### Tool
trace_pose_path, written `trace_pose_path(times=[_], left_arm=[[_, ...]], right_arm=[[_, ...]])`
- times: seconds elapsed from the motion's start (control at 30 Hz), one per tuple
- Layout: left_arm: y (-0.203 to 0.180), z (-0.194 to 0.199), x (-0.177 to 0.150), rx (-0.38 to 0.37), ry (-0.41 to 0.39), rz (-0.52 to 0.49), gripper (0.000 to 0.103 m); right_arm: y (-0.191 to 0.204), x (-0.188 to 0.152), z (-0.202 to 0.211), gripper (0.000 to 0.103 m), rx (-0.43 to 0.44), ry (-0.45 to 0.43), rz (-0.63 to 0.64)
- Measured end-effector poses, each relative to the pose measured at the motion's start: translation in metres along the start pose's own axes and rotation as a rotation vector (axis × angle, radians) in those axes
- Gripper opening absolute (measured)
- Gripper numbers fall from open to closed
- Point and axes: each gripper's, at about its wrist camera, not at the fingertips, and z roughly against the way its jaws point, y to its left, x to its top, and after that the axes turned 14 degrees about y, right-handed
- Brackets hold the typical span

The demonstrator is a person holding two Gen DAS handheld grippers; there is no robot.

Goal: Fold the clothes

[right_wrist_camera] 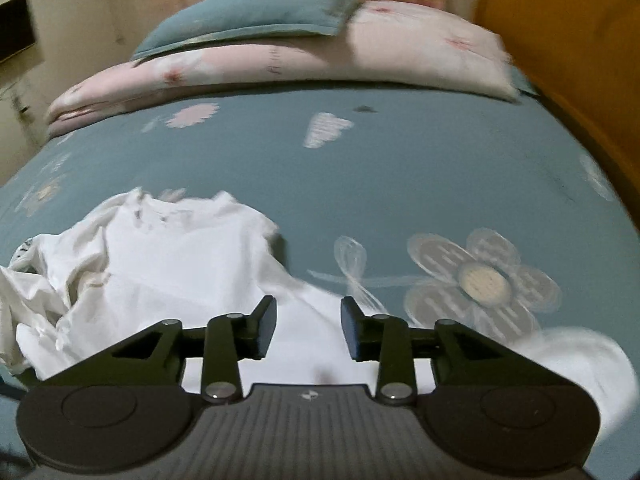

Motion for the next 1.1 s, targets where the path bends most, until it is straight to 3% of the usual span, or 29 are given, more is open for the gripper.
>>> trace_pose_path(times=[0.2,0.3,0.33,0.37,0.4,0.87,0.97,1.0,1.1], left_arm=[[0.003,-0.006,0.000,0.020,-0.026,-0.034,0.066],[0.005,-0.007,-0.002,0.021,-0.056,-0.044,0.068],[0.006,-0.008,-0.003,0.024,-0.068,-0.046,0.068],[0.007,-0.008,-0.004,0.027,-0.080,-0.048,0.069],[0.006,-0.009,-0.005,0.034,-0.087,-0.053,0.069],[0.002,-0.015,-0.013,0.020,-0.110,-0.070,0.071],[-0.001,-0.015,-0.015,0.028,-0.107,-0.070,0.072],[-0.002,-0.014,-0.016,0.027,-0.105,-0.067,0.072],[-0.002,-0.012,-0.017,0.029,-0.099,-0.057,0.073]], right_arm=[[-0.002,0.040,-0.057,0.041,0.172,0.038,0.052],[-0.002,0.044,-0.079,0.039,0.194,0.072,0.085],[-0.002,0.045,-0.083,0.031,0.205,0.083,0.088],[-0.001,0.045,-0.086,0.007,0.202,0.085,0.095],[0.000,0.044,-0.087,0.004,0.195,0.081,0.103],[-0.022,0.078,-0.104,0.003,-0.056,0.010,-0.023],[-0.024,0.078,-0.117,0.007,-0.079,0.054,-0.063],[-0.024,0.076,-0.121,0.013,-0.087,0.069,-0.070],[-0.029,0.068,-0.110,0.015,-0.053,0.052,-0.114]])
